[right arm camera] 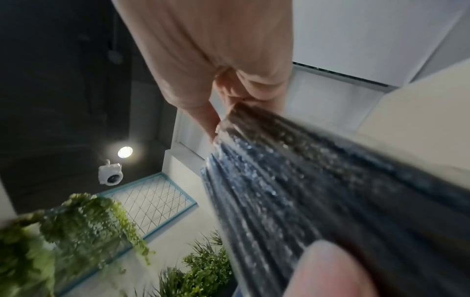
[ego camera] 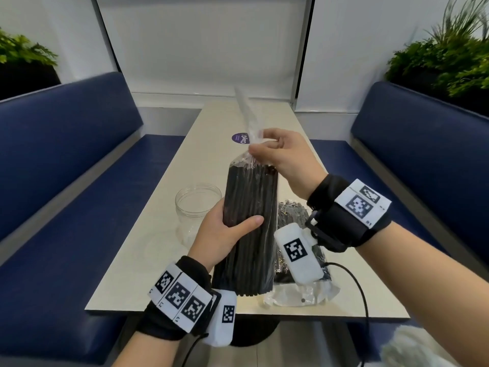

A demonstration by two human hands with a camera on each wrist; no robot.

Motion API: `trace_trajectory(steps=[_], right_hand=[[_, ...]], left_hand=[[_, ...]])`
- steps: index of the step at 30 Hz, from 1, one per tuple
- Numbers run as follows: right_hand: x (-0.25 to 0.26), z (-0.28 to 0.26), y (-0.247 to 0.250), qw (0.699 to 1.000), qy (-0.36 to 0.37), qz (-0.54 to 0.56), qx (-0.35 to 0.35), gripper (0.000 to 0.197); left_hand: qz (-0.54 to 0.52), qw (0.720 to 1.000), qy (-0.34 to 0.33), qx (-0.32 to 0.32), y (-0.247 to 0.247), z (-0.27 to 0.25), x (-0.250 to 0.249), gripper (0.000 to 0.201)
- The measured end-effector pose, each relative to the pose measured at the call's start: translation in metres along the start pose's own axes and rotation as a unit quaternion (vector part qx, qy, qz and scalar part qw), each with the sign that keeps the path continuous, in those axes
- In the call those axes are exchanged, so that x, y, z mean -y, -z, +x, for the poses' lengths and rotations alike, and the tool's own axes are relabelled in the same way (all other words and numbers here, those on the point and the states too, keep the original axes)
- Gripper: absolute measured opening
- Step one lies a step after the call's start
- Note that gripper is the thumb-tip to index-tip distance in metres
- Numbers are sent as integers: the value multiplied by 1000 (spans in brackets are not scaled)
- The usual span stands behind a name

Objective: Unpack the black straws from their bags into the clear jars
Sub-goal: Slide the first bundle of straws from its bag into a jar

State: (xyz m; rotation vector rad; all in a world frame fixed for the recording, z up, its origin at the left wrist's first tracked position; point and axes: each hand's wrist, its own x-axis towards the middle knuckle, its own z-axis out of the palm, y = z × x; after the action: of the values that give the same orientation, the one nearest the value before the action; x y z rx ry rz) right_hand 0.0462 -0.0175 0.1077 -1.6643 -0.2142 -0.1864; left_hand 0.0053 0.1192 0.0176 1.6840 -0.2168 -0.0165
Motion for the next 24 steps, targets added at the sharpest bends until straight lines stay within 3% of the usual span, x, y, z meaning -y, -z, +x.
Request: trace_trajectory(steps=[3, 8, 10, 12, 14, 17, 19, 24], right_hand=[[-3, 0, 0, 1000, -5, 6, -1, 34], [-2, 1, 4, 997, 32, -67, 34, 18], [-3, 4, 7, 999, 30, -23, 26, 5], [-5, 7, 7, 999, 18, 26, 5, 12], [-7, 7, 8, 998, 15, 56, 31, 4], [-10, 6, 10, 996, 40, 36, 70, 12], [-9, 6, 11, 996, 36, 58, 57, 11], [-10, 7, 8, 977, -37, 207, 16, 25]], left_hand=[[-5, 1000, -6, -7, 3, 2, 0, 29], [13, 1000, -8, 12, 1, 2, 1, 30], [7, 1000, -5, 12, 1, 2, 2, 29], [-4, 1000, -4, 10, 1, 3, 2, 28], [-10, 1000, -4, 9, 2, 4, 2, 27], [-9, 1000, -2, 10, 2, 3, 4, 29], [-10, 1000, 1, 12, 2, 3, 5, 29], [-10, 1000, -5, 3, 9, 2, 9, 31]])
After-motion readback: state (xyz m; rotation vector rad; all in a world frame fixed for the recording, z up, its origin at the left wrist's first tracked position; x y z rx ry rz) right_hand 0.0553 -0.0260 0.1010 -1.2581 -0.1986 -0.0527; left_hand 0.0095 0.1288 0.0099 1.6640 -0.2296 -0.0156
